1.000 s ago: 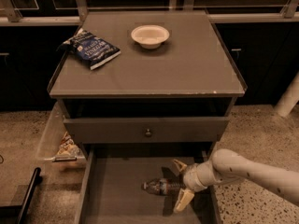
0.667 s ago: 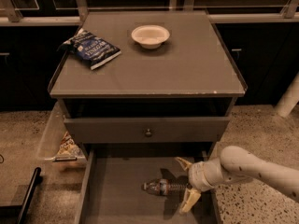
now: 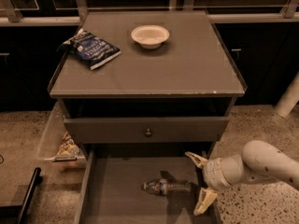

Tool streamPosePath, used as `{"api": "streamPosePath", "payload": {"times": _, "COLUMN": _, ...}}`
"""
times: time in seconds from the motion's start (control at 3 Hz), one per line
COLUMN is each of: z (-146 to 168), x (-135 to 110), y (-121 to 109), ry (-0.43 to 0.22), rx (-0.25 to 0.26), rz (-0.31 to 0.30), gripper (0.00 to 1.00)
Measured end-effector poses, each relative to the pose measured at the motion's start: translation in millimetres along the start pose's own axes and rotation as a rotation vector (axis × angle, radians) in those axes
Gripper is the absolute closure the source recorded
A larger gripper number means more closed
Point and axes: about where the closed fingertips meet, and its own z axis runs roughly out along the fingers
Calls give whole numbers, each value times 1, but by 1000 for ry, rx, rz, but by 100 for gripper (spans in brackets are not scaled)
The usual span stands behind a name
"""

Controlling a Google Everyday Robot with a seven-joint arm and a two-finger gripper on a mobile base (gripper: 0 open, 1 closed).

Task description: Place water bottle into middle drawer

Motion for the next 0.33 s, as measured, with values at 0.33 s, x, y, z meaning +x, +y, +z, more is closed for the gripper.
{"api": "streamPosePath", "payload": {"times": 0.33, "z": -35, "x": -13, "y": 1, "ry": 6, "rx": 50, "rz": -25, "gripper": 0}}
